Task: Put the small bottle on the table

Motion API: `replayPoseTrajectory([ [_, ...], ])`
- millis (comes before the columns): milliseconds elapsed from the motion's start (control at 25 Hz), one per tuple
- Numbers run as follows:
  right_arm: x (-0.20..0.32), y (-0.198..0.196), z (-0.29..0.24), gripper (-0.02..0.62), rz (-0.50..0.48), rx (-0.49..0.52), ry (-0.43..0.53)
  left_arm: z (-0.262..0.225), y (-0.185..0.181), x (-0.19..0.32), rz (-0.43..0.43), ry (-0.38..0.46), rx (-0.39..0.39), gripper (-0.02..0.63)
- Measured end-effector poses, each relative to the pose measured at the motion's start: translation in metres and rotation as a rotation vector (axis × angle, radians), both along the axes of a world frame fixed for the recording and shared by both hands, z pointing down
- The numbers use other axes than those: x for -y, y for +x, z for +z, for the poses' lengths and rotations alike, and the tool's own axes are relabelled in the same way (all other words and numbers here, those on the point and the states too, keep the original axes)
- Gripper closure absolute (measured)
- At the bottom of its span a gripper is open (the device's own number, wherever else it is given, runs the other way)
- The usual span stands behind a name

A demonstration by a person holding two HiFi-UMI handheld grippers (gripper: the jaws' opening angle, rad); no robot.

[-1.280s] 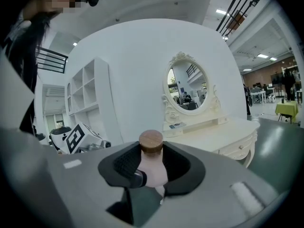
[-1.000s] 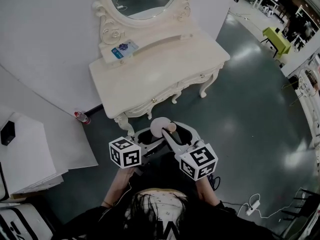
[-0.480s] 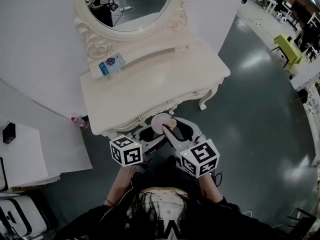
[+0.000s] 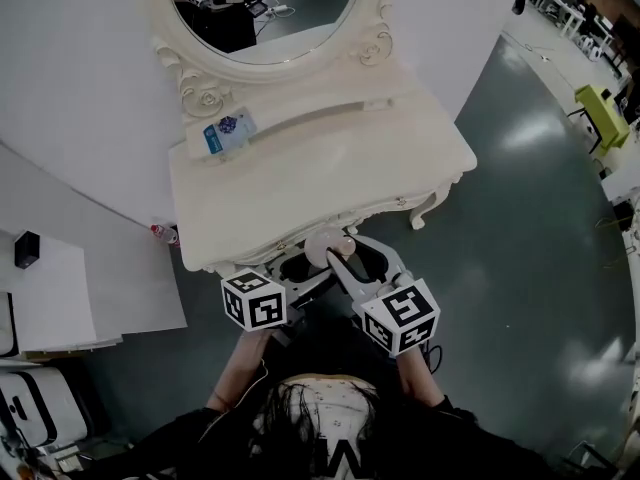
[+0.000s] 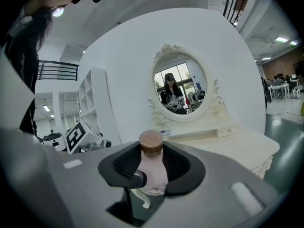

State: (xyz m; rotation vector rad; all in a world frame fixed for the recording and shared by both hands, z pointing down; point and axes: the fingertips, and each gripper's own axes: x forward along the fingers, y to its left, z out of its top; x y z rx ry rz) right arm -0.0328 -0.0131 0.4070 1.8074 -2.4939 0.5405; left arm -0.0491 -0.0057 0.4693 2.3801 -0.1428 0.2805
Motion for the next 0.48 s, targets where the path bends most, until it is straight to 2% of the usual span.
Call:
replayPoseTrajectory([
  [240,0.039,0.014,0.01,0.445,0.015,0.011,-0.013,0.01,0.013,0.038,0.021,-0.012,0.018,0.339],
  [480,0.096,0.042,0.005,0.445,0.075,-0.02,-0.016,0.006,0.042,0.097,0.093,-0.013,-0.001,0.339],
])
